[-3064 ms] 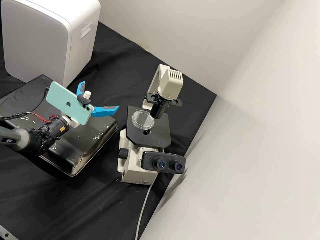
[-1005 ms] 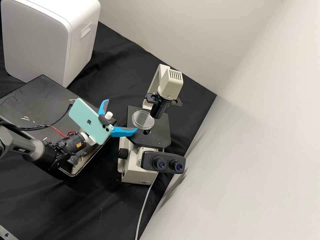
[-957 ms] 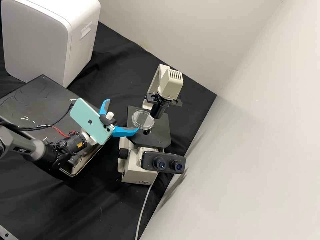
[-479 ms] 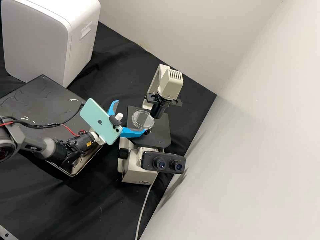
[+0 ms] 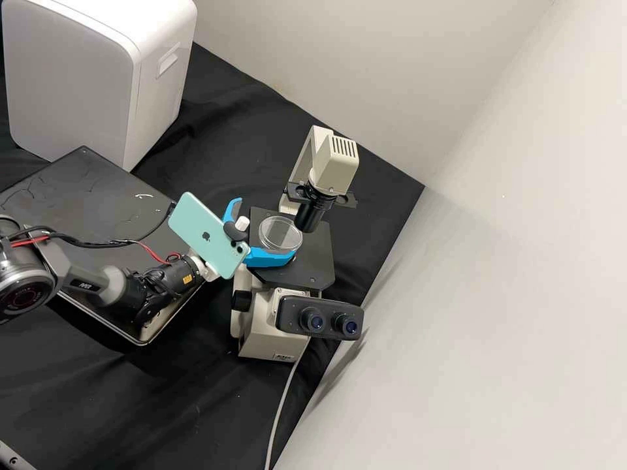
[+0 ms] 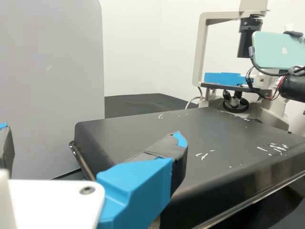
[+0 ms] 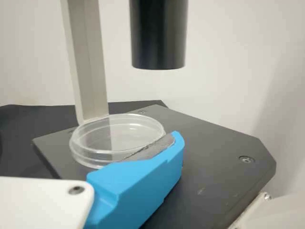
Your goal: Place the petri dish on the bench
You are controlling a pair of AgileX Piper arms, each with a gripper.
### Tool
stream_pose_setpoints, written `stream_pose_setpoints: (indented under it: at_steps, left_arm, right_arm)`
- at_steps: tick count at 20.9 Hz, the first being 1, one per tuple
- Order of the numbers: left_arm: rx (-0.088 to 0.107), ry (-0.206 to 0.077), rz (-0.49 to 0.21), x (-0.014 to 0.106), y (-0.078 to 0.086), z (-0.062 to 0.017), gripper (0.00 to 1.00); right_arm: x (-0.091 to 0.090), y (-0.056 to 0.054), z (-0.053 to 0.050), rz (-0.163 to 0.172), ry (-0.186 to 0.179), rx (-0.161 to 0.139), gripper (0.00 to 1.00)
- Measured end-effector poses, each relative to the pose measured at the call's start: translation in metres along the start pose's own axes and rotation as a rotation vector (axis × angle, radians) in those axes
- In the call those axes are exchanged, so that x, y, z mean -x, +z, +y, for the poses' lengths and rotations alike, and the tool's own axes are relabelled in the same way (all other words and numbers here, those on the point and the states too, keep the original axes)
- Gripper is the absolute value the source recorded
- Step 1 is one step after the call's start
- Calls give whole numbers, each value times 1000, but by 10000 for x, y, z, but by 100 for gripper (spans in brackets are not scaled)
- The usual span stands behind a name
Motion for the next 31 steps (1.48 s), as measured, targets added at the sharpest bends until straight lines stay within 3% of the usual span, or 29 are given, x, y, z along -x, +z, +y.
stream_pose_setpoints:
  at_steps: [10, 22, 23, 31]
  left_arm:
    - [-2, -6, 2, -4, -2, -11, 100]
    - [-6, -16, 5, -10, -6, -29, 100]
    - [-7, -16, 5, -10, -6, -31, 100]
    - [-7, -16, 5, -10, -6, -31, 100]
  right_arm:
    - [-134, 103, 39, -49, 19, 6, 100]
    - [-206, 163, 43, -60, 27, 25, 100]
    - [-207, 169, 38, -62, 26, 26, 0]
    - [-207, 169, 38, -62, 26, 26, 0]
